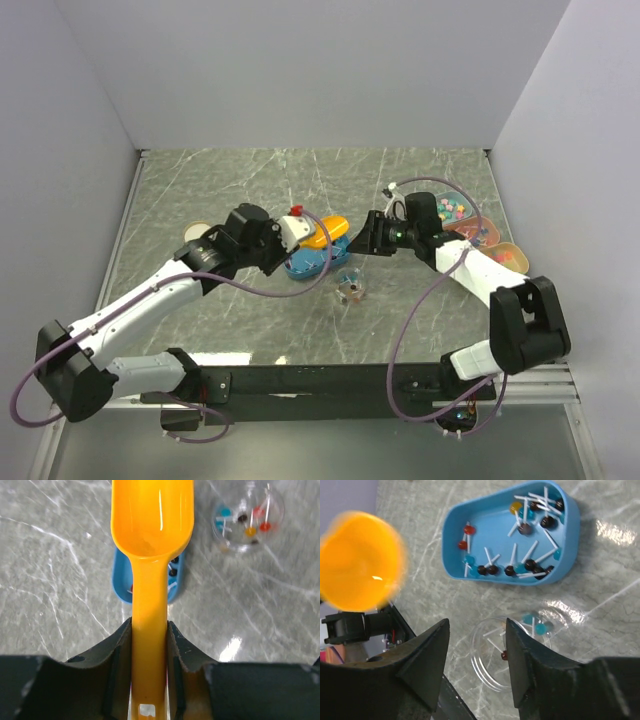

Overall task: Pack the candies
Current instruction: Adjust the spatula.

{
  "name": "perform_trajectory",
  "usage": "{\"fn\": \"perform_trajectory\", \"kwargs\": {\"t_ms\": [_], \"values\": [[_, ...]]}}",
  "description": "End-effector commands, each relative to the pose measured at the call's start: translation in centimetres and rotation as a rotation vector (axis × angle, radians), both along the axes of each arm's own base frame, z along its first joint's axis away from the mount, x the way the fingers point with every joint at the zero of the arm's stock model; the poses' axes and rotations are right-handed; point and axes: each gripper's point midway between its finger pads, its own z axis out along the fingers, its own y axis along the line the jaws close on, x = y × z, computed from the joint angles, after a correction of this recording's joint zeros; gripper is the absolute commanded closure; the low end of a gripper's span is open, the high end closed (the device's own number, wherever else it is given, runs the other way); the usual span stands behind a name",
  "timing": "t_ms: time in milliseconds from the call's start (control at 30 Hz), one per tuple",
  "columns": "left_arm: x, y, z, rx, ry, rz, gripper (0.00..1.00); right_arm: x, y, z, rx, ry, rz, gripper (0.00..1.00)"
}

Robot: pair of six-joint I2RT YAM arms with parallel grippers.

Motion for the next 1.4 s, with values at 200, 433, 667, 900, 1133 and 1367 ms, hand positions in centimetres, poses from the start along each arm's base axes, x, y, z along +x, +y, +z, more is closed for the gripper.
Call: {"fn": "perform_trajectory", "kwargs": {"t_ms": [200,433,667,900,1133,1367], "values": [[1.6,-0.9,2.8,-0.195,-0.046,0.012,0.99,2.3,0.5,0.7,-0.02,-0.003,0.004,0.46],[2.6,3.0,-0.8,0.011,0.048,0.137,0.99,4.9,-1.9,-0.2,-0.198,-0.034,-0.089,0.44],[1.2,1.7,-1.2,-0.031,0.09,0.04,0.99,6.1,0.3,3.4,-0.065,-0.096,-0.055,0.38],[0.5,0.4,-0.7,-0.081,0.104,-0.031,0.99,6.3,2.1,4.1,0.024,-0.072,0.009,0.32],[0.7,-0.4,0.3,-0.13,0.078,-0.052,0.99,5.5,3.7,3.6,0.067,-0.027,0.086,0.31],[0.5,-1.2,2.1,-0.227,0.031,-0.07,0.99,4.3,3.8,0.8,0.074,0.059,0.098,0.37]]}}
